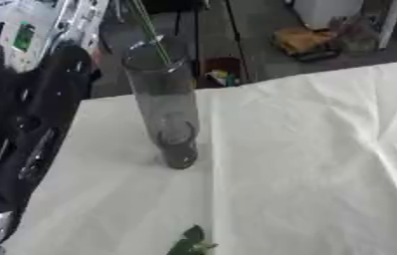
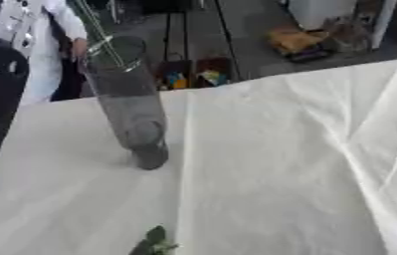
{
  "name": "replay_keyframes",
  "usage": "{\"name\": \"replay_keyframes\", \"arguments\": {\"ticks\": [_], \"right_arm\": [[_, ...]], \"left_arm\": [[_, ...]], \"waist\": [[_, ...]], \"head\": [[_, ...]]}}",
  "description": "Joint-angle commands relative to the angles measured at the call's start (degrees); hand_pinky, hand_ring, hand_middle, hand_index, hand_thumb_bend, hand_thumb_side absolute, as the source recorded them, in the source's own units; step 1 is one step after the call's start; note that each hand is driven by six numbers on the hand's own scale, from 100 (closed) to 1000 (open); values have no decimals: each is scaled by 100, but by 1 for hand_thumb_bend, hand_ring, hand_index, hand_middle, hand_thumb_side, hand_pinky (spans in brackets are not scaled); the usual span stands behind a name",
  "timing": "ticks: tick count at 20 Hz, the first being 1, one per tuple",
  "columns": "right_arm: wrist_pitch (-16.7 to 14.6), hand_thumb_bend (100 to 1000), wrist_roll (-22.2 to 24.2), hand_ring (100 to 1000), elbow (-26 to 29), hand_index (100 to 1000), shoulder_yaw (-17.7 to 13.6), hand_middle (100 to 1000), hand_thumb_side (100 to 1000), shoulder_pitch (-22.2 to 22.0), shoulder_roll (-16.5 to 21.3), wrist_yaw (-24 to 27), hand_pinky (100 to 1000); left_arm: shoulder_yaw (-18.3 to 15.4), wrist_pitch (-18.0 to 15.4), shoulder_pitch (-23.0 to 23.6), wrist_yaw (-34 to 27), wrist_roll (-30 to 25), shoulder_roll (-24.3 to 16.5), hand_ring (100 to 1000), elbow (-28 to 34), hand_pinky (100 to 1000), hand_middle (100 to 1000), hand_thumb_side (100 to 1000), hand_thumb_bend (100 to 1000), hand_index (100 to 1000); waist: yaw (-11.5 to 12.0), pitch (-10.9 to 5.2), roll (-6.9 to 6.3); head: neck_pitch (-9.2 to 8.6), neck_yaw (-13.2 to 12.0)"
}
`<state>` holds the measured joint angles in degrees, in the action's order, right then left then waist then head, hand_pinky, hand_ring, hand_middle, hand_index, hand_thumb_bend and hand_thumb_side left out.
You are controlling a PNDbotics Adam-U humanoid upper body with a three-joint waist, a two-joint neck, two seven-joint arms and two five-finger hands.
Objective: Arrange flowers into the vase.
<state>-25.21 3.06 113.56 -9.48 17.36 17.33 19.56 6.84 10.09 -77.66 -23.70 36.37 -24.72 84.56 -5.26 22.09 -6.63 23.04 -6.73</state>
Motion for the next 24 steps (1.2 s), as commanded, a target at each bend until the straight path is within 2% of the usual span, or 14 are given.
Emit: {"name": "replay_keyframes", "arguments": {"ticks": [1, 9, 24], "right_arm": [[-11, 100, 29, 761, 103, 882, -26, 383, 870, 64, 58, 27, 828], [-4, 100, 40, 762, 103, 883, -38, 380, 871, 67, 49, 18, 830], [6, 100, 71, 766, 103, 886, -33, 375, 878, 56, 44, 31, 838]], "left_arm": [[-4, -27, -62, 46, -31, -62, 100, 50, 100, 100, 322, 192, 100], [54, -33, 7, 143, -106, -58, 100, 80, 100, 100, 320, 186, 100], [70, 76, 40, 734, -209, -131, 100, 87, 100, 100, 297, 186, 100]], "waist": [[-16, -97, 24], [-34, -69, 19], [-6, -43, 23]], "head": [[-74, -17], [-95, -17], [-94, -14]]}}
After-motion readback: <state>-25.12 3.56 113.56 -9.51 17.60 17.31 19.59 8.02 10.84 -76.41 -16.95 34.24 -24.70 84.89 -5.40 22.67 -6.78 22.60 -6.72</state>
